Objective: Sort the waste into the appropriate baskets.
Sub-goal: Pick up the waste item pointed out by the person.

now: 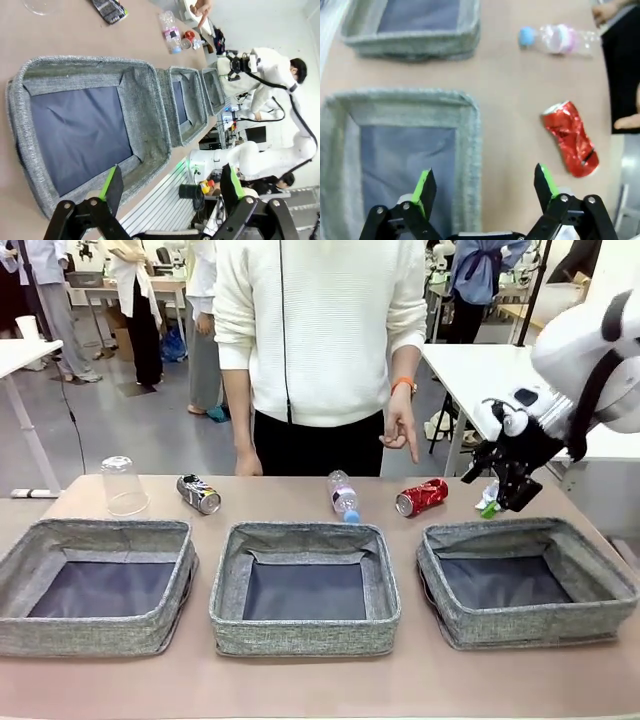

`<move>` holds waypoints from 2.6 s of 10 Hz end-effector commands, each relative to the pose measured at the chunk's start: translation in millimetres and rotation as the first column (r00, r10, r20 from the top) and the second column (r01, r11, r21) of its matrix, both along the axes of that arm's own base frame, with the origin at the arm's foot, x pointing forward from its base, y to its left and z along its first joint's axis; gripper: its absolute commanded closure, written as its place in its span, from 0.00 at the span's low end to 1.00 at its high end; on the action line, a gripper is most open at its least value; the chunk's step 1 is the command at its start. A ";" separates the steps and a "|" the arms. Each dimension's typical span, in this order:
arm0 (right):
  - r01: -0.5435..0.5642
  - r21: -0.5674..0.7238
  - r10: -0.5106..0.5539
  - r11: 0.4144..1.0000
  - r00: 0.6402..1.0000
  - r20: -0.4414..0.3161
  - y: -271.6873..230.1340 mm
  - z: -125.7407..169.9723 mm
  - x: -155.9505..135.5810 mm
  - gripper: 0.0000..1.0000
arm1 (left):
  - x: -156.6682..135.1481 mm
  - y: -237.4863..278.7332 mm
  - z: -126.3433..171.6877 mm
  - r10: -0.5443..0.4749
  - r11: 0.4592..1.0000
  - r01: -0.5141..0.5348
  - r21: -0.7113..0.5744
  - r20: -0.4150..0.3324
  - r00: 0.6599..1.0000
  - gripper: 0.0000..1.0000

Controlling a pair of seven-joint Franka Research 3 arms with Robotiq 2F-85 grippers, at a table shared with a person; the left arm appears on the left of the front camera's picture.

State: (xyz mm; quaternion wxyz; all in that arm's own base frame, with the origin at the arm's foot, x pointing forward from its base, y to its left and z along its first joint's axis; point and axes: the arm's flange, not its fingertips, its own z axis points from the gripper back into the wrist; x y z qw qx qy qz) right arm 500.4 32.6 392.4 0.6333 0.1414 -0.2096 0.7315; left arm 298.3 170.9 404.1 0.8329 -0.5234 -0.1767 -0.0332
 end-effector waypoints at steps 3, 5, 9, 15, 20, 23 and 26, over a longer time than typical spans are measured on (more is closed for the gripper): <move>0.057 0.005 -0.057 0.998 0.994 0.093 23.7 -41.3 73.2 0.00 | 0.5 -0.2 0.9 -0.006 1.000 0.006 -0.014 0.026 1.000 0.00; 0.093 0.001 -0.093 0.996 0.994 0.058 24.9 -50.2 104.5 0.00 | 0.5 -0.2 0.9 -0.006 1.000 0.006 -0.014 0.026 1.000 0.00; 0.146 0.001 -0.145 0.989 0.987 0.070 27.0 -66.6 135.4 0.00 | 0.5 -0.2 0.9 -0.006 1.000 0.006 -0.014 0.026 1.000 0.00; 0.102 -0.010 -0.102 0.995 0.995 -0.007 37.3 -90.9 148.7 0.00 | 0.5 -0.2 0.9 -0.006 1.000 0.006 -0.014 0.026 1.000 0.00; 0.089 -0.057 -0.093 0.994 0.994 -0.059 44.4 -95.0 152.2 0.00 | 0.5 -0.2 0.9 -0.006 1.000 0.006 -0.014 0.026 1.000 0.00; 0.076 -0.093 -0.085 0.993 0.992 -0.091 45.1 -96.3 149.0 0.58 | 0.5 -0.2 0.9 -0.006 1.000 0.006 -0.014 0.026 1.000 0.00; 0.092 -0.107 -0.101 0.990 0.991 -0.083 41.6 -93.8 145.9 1.00 | 0.5 -0.2 0.9 -0.006 1.000 0.006 -0.014 0.026 1.000 0.00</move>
